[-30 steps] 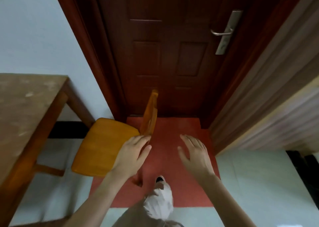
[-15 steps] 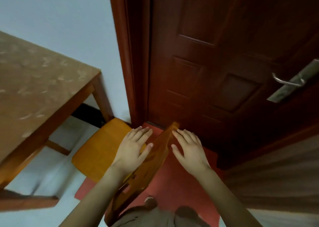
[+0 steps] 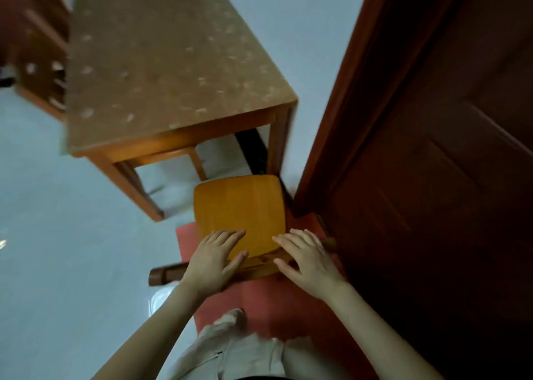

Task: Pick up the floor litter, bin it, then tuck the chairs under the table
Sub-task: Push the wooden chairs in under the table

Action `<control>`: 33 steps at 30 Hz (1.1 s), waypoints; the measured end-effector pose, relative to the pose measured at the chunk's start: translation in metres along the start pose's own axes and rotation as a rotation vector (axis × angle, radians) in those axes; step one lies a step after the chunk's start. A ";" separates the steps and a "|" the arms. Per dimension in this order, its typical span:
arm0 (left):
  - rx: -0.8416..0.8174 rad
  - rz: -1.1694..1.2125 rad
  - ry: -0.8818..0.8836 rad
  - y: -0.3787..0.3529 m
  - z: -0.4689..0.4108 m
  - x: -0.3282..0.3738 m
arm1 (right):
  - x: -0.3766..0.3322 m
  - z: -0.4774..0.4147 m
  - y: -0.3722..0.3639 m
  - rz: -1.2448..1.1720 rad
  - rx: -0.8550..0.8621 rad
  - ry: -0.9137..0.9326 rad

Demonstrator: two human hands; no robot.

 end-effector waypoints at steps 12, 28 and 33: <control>0.163 -0.036 0.302 -0.017 0.058 0.004 | 0.003 -0.008 -0.031 -0.151 -0.023 0.118; 0.373 0.041 0.319 -0.012 0.050 -0.009 | 0.009 -0.016 -0.023 -0.195 0.174 0.170; 0.423 0.042 0.309 0.005 0.030 -0.015 | 0.004 -0.040 -0.007 -0.188 0.206 0.191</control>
Point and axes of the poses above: each hand's wrist, its own z-axis away from the middle knuckle, its own y-axis out of the back of the hand, x = y × z, the point moved 10 cm from there along -z, towards the middle knuckle, and after that the axes turned 10 degrees about -y, right-handed, at the moved point
